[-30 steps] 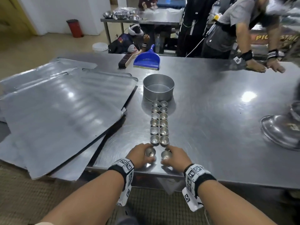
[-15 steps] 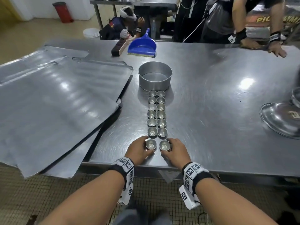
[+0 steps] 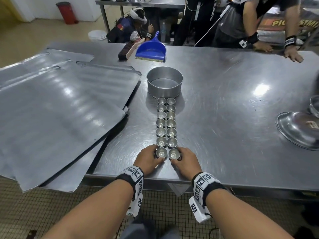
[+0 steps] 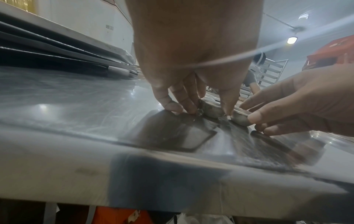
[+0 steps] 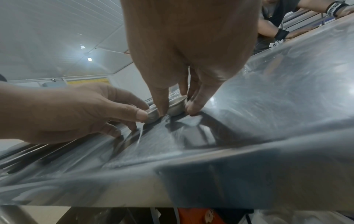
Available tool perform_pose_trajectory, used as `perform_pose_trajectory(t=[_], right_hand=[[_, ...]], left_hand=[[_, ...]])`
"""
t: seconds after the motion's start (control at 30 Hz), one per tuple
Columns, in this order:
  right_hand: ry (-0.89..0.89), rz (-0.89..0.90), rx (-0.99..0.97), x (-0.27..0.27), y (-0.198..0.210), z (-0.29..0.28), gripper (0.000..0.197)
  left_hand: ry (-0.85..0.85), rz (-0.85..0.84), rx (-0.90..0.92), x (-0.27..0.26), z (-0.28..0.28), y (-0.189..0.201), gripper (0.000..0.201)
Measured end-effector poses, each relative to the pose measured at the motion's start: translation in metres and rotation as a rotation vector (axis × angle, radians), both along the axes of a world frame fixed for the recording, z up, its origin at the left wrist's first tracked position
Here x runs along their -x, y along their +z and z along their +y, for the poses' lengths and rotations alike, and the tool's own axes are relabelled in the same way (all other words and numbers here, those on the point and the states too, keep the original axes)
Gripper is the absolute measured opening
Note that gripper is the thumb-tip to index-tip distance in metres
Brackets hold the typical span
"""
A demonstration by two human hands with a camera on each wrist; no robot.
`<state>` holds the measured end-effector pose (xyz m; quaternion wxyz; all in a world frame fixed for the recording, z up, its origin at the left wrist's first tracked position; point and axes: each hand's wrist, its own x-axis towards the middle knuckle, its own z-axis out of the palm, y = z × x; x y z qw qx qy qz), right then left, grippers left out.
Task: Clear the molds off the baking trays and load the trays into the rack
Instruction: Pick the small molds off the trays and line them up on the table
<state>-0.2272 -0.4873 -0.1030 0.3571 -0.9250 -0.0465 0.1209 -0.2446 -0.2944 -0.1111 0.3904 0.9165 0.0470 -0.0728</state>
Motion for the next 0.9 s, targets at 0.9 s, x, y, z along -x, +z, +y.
perform_pose_trajectory(t=[0.9], right_hand=[[0.183, -0.170, 0.109, -0.073, 0.094, 0.065, 0.040]], left_hand=[[0.221, -0.076, -0.156, -0.003, 0.109, 0.083, 0.048]])
